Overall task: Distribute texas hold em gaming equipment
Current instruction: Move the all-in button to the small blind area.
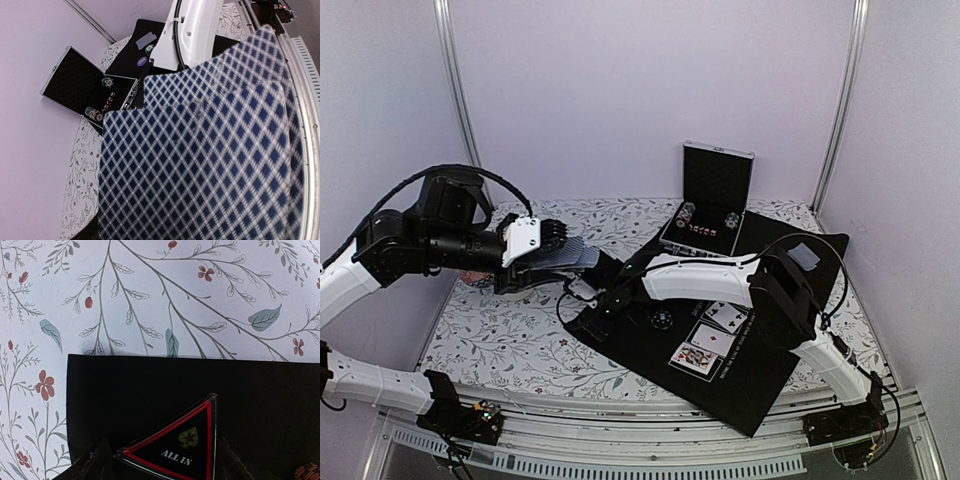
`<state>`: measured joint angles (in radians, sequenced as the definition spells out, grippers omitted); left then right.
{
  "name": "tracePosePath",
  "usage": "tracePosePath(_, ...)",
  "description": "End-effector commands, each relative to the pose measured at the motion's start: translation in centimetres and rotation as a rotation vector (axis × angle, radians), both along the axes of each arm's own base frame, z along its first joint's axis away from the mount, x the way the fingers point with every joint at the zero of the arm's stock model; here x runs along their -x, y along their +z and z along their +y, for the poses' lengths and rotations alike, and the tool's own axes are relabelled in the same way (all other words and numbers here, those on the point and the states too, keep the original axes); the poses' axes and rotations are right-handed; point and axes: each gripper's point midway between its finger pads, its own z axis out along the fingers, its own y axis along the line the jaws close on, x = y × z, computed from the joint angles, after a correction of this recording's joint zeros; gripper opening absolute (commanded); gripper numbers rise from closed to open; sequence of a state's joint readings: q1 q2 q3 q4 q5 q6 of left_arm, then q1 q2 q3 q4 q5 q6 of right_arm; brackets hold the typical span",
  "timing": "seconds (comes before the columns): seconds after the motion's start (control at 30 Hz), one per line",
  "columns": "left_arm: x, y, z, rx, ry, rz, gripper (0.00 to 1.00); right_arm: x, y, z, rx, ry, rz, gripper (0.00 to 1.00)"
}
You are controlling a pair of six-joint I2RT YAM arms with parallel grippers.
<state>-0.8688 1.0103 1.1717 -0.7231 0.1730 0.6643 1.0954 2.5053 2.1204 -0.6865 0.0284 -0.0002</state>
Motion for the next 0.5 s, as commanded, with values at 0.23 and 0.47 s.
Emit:
tracePosePath(0.23,0.4,-0.4,-0.4,-0.002,-0.019,-0.002,0.49,0.9,-2.3,-3.3,0.140,-0.017,0.015,0.58)
tracePosePath(0.47,0.2,-0.3,-0.3,-0.001,-0.012,-0.007,0.49,0.2,1.2,-2.2,0.031,-0.075,-0.016,0.50)
